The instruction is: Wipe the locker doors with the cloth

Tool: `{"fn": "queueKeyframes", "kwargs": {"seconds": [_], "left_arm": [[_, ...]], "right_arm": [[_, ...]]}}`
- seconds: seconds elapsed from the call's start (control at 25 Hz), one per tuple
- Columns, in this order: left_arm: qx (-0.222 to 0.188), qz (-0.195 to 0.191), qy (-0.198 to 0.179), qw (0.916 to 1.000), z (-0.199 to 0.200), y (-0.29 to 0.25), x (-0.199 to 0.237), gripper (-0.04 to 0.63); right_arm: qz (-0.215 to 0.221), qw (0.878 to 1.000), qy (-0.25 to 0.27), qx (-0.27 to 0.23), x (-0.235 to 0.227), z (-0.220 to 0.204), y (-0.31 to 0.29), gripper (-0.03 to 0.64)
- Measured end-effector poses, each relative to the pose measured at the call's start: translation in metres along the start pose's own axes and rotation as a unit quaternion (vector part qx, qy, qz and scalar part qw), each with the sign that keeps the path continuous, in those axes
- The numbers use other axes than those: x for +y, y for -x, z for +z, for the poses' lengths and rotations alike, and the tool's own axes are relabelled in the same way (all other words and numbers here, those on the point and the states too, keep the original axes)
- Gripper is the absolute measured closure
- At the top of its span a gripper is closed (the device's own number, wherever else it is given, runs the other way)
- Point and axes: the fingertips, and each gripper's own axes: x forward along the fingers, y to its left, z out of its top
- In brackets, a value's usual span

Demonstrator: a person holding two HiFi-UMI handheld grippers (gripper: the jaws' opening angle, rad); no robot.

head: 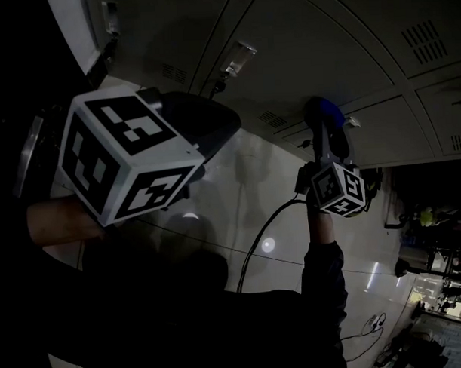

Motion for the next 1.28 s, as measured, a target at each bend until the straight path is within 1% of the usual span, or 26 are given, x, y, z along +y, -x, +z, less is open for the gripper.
{"fn": "queueKeyframes", "kwargs": {"seconds": [0.2,0.4,0.52,0.64,0.92,1.12,1.28], "left_arm": [[0.001,0.002,0.002,1.0,-0.001,0.002,0.001,0.595],[0.0,0.003,0.006,1.0,-0.002,0.008,0.002,0.595],[-0.003,0.005,0.011,0.9999,-0.002,0.013,0.005,0.595],[-0.003,0.006,0.016,0.9999,-0.003,0.018,0.007,0.595],[-0.015,0.013,0.021,0.9996,-0.003,0.036,0.017,0.595],[-0.017,0.013,0.025,0.9995,-0.006,0.043,0.019,0.595],[-0.016,0.015,0.027,0.9994,-0.007,0.045,0.019,0.595]], "right_arm": [[-0.011,1.0,-0.005,0.004,-0.01,-0.004,0.007,0.454],[-0.001,1.0,-0.005,0.0,0.015,-0.008,0.007,0.454],[0.023,1.0,-0.008,0.007,0.044,-0.016,-0.002,0.454],[0.059,0.998,-0.01,0.01,0.083,-0.018,-0.018,0.454],[0.148,0.989,0.001,0.016,0.18,-0.018,-0.054,0.454],[0.172,0.985,0.007,0.032,0.216,-0.03,-0.08,0.454],[0.166,0.985,0.017,0.04,0.223,-0.035,-0.095,0.454]]}}
